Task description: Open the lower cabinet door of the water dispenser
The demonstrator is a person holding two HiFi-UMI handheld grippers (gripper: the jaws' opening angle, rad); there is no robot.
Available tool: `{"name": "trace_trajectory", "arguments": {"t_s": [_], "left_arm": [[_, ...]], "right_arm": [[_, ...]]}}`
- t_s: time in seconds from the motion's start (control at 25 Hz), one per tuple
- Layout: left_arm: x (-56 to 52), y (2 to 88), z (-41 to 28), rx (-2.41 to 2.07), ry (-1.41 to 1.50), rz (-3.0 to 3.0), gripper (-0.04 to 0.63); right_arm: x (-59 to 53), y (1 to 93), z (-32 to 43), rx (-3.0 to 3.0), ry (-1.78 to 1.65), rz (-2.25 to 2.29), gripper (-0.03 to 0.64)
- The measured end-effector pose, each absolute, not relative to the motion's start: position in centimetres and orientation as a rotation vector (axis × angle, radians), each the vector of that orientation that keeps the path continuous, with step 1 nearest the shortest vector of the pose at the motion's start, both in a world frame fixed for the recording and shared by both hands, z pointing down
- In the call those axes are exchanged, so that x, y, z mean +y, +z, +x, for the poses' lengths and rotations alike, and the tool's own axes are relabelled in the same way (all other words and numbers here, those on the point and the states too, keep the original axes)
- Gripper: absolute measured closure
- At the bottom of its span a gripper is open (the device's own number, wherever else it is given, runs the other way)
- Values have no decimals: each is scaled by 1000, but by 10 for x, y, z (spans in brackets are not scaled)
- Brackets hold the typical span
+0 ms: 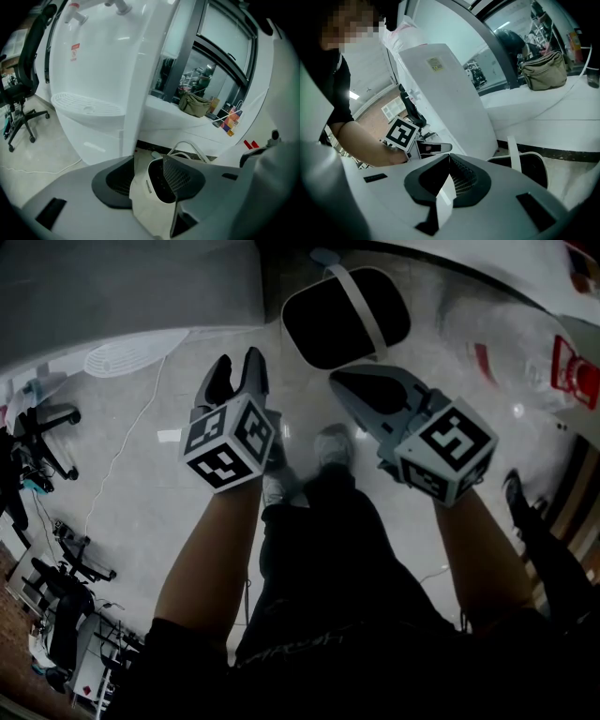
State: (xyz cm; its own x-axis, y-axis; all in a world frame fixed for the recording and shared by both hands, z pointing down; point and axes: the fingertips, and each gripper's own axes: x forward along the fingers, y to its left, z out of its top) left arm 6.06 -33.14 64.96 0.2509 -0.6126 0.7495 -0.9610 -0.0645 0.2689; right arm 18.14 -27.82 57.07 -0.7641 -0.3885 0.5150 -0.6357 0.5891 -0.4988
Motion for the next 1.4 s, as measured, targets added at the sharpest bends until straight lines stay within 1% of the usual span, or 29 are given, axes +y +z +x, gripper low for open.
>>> {"name": "trace_trajectory", "arguments": {"t_s": [0.24, 0.4, 0.72, 0.96, 1.2, 1.4], "left_arm": [[-346, 676, 55, -1502, 648, 1728, 409], [-355, 687, 41, -1565, 646, 1667, 382], [-367, 696, 33, -1630, 613, 1609, 382], [-376, 696, 29, -1672, 574, 1584, 363], [-385, 700, 21, -1714, 537, 1528, 362], [-386, 700, 17, -1729, 559, 1529, 362]], "right_arm": [[-282, 580, 186, -2454, 985, 805, 603], [-282, 585, 186, -2458, 972, 788, 603], [-282, 586, 183, -2457, 994, 770, 603], [-282, 584, 177, -2478, 972, 714, 603], [-281, 588, 174, -2479, 984, 701, 603], [-278, 589, 174, -2475, 985, 697, 603]]}}
